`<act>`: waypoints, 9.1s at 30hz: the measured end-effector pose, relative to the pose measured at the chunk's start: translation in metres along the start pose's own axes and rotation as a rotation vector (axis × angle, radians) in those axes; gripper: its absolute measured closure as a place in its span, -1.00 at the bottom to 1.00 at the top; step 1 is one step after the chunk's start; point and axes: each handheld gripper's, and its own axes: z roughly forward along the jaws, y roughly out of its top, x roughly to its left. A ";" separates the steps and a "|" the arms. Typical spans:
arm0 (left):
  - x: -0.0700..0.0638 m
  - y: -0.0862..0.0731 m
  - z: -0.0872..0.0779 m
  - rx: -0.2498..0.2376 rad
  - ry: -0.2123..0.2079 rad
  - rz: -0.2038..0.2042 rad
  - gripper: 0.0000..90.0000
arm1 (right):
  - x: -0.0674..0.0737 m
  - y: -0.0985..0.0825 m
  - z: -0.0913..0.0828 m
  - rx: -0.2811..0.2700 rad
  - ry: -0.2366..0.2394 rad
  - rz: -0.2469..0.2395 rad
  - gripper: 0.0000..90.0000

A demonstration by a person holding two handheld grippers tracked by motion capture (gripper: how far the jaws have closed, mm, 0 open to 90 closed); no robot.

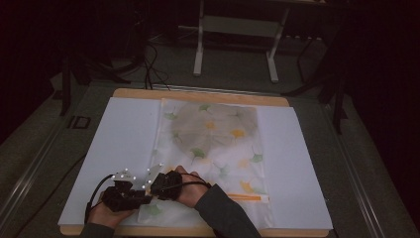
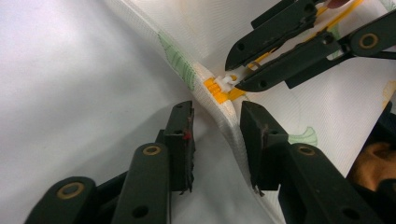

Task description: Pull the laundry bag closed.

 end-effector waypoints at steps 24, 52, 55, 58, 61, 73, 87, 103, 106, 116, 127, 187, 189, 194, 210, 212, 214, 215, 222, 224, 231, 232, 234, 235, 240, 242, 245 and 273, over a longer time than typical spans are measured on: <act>0.003 -0.001 0.002 -0.017 -0.063 -0.027 0.95 | -0.004 -0.013 0.010 0.004 0.033 0.026 0.90; 0.008 -0.002 -0.006 -0.075 -0.125 -0.052 0.96 | 0.000 -0.019 0.010 0.042 -0.021 -0.027 1.00; 0.008 -0.003 -0.007 -0.078 -0.126 -0.051 0.96 | 0.000 -0.021 0.009 0.042 -0.022 -0.026 1.00; 0.009 -0.003 -0.007 -0.082 -0.128 -0.047 0.96 | 0.000 -0.022 0.008 0.048 -0.028 -0.030 1.00; 0.010 -0.004 -0.010 -0.096 -0.140 -0.055 0.96 | 0.002 -0.023 0.006 0.060 -0.042 -0.042 1.00; 0.013 -0.005 -0.013 -0.113 -0.158 -0.071 0.96 | 0.004 -0.032 -0.003 0.113 -0.074 -0.058 1.00; 0.013 -0.006 -0.014 -0.113 -0.160 -0.071 0.96 | 0.000 -0.041 -0.009 0.130 -0.076 -0.049 1.00; 0.011 -0.006 -0.014 -0.117 -0.162 -0.063 0.97 | -0.004 -0.051 -0.016 0.141 -0.078 -0.039 1.00; 0.011 -0.006 -0.014 -0.118 -0.163 -0.063 0.97 | -0.004 -0.053 -0.017 0.140 -0.082 -0.037 1.00; 0.012 -0.006 -0.014 -0.124 -0.160 -0.067 0.97 | -0.005 -0.059 -0.021 0.141 -0.086 -0.032 1.00; 0.013 -0.006 -0.015 -0.124 -0.160 -0.066 0.97 | -0.005 -0.066 -0.025 0.146 -0.096 -0.034 1.00; 0.014 -0.007 -0.018 -0.135 -0.157 -0.072 0.97 | -0.003 -0.100 -0.049 0.168 -0.132 -0.009 1.00; 0.014 -0.007 -0.018 -0.136 -0.157 -0.071 0.97 | -0.003 -0.101 -0.050 0.173 -0.133 -0.013 1.00; 0.014 -0.007 -0.019 -0.138 -0.158 -0.074 0.97 | -0.003 -0.102 -0.051 0.177 -0.137 -0.017 1.00; 0.014 -0.008 -0.019 -0.138 -0.155 -0.076 0.97 | -0.005 -0.107 -0.056 0.197 -0.142 -0.017 1.00; 0.014 -0.007 -0.018 -0.135 -0.156 -0.073 0.97 | -0.004 -0.108 -0.057 0.191 -0.141 -0.006 1.00; 0.013 -0.007 -0.019 -0.135 -0.156 -0.072 0.97 | -0.004 -0.108 -0.058 0.193 -0.144 -0.012 1.00; 0.013 -0.007 -0.019 -0.135 -0.156 -0.072 0.97 | -0.004 -0.108 -0.058 0.194 -0.145 -0.014 1.00; 0.014 -0.007 -0.019 -0.136 -0.156 -0.075 0.97 | -0.003 -0.110 -0.059 0.201 -0.150 -0.012 1.00; 0.014 -0.007 -0.019 -0.137 -0.155 -0.076 0.97 | -0.003 -0.111 -0.059 0.201 -0.153 -0.014 1.00; 0.014 -0.007 -0.019 -0.136 -0.151 -0.074 0.97 | -0.003 -0.116 -0.063 0.206 -0.157 -0.008 1.00; 0.014 -0.007 -0.019 -0.134 -0.150 -0.073 0.97 | -0.003 -0.117 -0.063 0.199 -0.157 -0.005 1.00; 0.014 -0.007 -0.019 -0.134 -0.151 -0.073 0.97 | -0.002 -0.118 -0.063 0.208 -0.159 -0.001 1.00; 0.014 -0.007 -0.019 -0.135 -0.151 -0.074 0.97 | -0.003 -0.119 -0.064 0.208 -0.159 -0.005 1.00; 0.014 -0.008 -0.019 -0.136 -0.152 -0.076 0.97 | -0.003 -0.123 -0.067 0.224 -0.159 -0.002 1.00; 0.014 -0.008 -0.019 -0.135 -0.152 -0.075 0.97 | -0.004 -0.125 -0.069 0.225 -0.158 -0.006 1.00; 0.014 -0.008 -0.019 -0.135 -0.152 -0.075 0.97 | -0.004 -0.128 -0.071 0.230 -0.161 0.002 1.00; 0.015 -0.008 -0.020 -0.135 -0.152 -0.074 0.97 | -0.005 -0.148 -0.086 0.265 -0.179 0.025 1.00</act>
